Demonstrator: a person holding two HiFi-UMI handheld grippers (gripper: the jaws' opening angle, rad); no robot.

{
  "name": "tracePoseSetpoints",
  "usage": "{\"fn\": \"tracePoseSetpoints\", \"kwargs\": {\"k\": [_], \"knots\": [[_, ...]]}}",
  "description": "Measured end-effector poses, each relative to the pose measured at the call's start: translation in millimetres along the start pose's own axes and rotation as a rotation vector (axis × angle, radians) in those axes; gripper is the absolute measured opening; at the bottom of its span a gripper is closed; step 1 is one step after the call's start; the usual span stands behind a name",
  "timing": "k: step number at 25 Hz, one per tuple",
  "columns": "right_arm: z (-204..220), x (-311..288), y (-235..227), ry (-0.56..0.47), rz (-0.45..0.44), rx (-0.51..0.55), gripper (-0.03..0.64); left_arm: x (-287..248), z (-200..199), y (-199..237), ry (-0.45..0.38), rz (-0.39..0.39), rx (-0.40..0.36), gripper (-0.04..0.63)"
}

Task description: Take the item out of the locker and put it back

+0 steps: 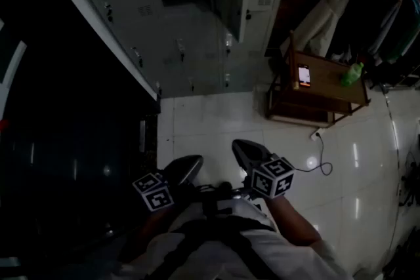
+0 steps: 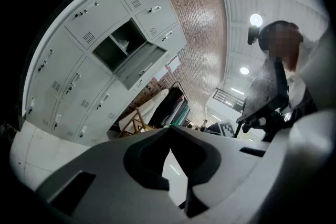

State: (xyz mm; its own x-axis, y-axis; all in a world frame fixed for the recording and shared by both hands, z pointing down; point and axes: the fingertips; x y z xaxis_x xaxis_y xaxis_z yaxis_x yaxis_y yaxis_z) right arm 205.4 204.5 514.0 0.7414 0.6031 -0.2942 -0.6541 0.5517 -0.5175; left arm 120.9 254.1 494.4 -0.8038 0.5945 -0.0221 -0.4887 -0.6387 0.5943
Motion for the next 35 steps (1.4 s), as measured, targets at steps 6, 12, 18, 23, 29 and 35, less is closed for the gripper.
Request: {"fn": "tracePoseSetpoints", "kwargs": {"k": [6,12,18,23,29,35], "knots": [[2.2,-2.3,-0.8,0.002,0.001,0.001,0.001,0.9,0.4,2.6,-0.004,-0.005,0.003,0.0],[-3.5,-10.3,-3.2,0.011,0.001,0.011,0.001,-5.2,-2.7,9.9,-0.002,0.003,0.013,0.0],[-10.7,-13.8,-12.1,0.02,0.004,-0.004,0.001,-16.8,-8.7,15.4,-0.006,0.013,0.018,0.0],[-8.7,-25.1,-26.4,0.036,0.014,-0.022,0.002,-19.5,-17.1,27.0,-0.024,0.001,0.018,0.0],[-20.6,-56.0,-31.1,0.054,0.017,-0.023,0.002,-20.8,-40.4,58.8,-0.039,-0.015,0.03,0.0],[-38.6,-107.6,-54.1,0.035,0.078,-0.014,0.002,-35.8,-70.6,115.4,-0.014,0.038,0.047,0.0]]}}
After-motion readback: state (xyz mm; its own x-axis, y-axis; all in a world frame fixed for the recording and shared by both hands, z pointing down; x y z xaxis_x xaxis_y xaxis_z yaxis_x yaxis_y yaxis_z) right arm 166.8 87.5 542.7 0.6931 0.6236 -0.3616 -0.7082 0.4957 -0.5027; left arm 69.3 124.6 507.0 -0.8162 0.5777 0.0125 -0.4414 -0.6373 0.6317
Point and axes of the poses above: the fingertips, and each gripper's own axes: x backward along the fingers, y to its left, z out of its underside, and after that the axes turned 3 degrees about -x, right-handed
